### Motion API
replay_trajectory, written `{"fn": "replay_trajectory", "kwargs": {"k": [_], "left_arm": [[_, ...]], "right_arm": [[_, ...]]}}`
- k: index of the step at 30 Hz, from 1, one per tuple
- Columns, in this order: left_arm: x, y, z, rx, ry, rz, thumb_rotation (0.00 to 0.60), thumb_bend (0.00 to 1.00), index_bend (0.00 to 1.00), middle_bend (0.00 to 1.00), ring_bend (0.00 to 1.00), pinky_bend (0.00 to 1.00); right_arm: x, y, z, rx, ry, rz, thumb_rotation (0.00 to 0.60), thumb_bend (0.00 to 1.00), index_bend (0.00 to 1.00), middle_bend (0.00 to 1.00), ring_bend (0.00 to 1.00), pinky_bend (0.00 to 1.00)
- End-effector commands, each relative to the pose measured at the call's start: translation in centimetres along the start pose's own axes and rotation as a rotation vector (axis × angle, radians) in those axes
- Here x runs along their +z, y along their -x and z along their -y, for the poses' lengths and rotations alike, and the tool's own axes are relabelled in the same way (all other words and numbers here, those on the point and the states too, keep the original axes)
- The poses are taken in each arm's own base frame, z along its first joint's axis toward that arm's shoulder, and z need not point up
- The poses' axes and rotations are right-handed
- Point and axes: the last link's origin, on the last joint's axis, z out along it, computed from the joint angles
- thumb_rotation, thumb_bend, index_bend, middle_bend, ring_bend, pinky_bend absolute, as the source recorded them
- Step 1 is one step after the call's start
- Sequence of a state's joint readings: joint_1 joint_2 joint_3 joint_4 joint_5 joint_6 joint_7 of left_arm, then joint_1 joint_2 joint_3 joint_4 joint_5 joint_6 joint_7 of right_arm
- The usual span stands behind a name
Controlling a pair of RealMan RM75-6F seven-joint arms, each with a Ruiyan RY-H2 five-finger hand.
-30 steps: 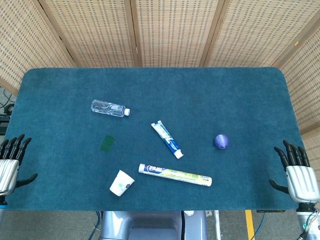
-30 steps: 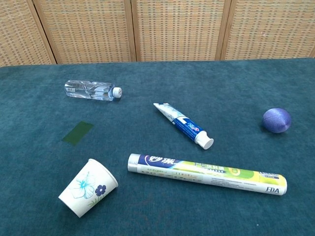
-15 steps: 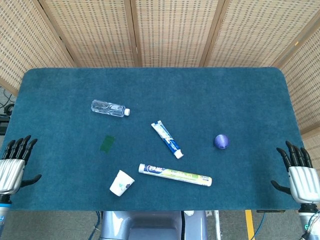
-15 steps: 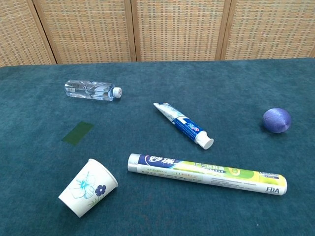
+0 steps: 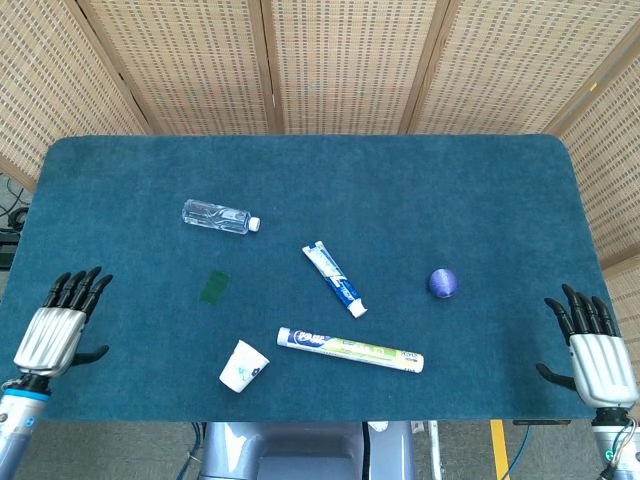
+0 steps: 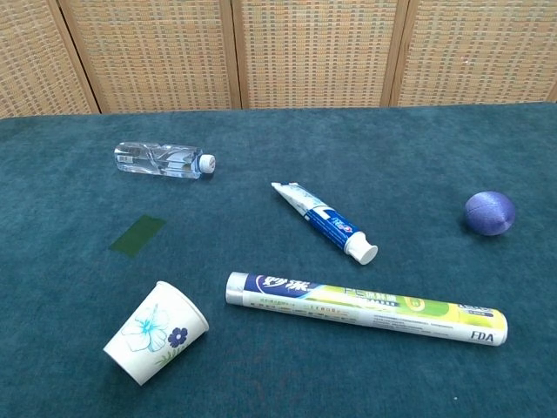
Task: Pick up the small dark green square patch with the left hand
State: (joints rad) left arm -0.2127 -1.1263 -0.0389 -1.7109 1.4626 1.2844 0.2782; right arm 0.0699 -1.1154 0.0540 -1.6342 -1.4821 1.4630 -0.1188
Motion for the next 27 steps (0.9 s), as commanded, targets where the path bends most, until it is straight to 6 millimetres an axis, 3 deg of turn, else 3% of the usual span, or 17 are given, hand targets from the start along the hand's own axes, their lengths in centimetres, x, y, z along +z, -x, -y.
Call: {"fn": "replay_trajectory", "kwargs": {"k": [1,8,17,27], "left_arm": [[2.0,-0.1,-1.3,0.024,0.051,0.029,0.600,0.08,0.00,0.00,0.00,0.00],[4.5,0.6,-2.8,0.024,0.086,0.078,0.600,0.11,0.00,0.00,0.00,0.00],[8.3,2.9,-4.9,0.059,0.110,0.149,0.600,0.17,0.00,0.00,0.00,0.00],[10.8,4.1,-8.1,0.133,0.167,0.149,0.600,0.19,0.00,0.00,0.00,0.00]], "right_arm": [[-0.1,-0.1,0.0,0.006,-0.002,-0.004,0.600,0.13,0.12,0.00,0.00,0.00],[-0.1,-0.2,-0.1,0.015,-0.003,-0.002,0.600,0.13,0.12,0.00,0.00,0.00],[0.0,0.0,-0.2,0.032,-0.008,0.011,0.600,0.13,0.12,0.00,0.00,0.00],[0.2,0.1,-0.3,0.048,-0.006,0.023,0.600,0.13,0.12,0.00,0.00,0.00]]}}
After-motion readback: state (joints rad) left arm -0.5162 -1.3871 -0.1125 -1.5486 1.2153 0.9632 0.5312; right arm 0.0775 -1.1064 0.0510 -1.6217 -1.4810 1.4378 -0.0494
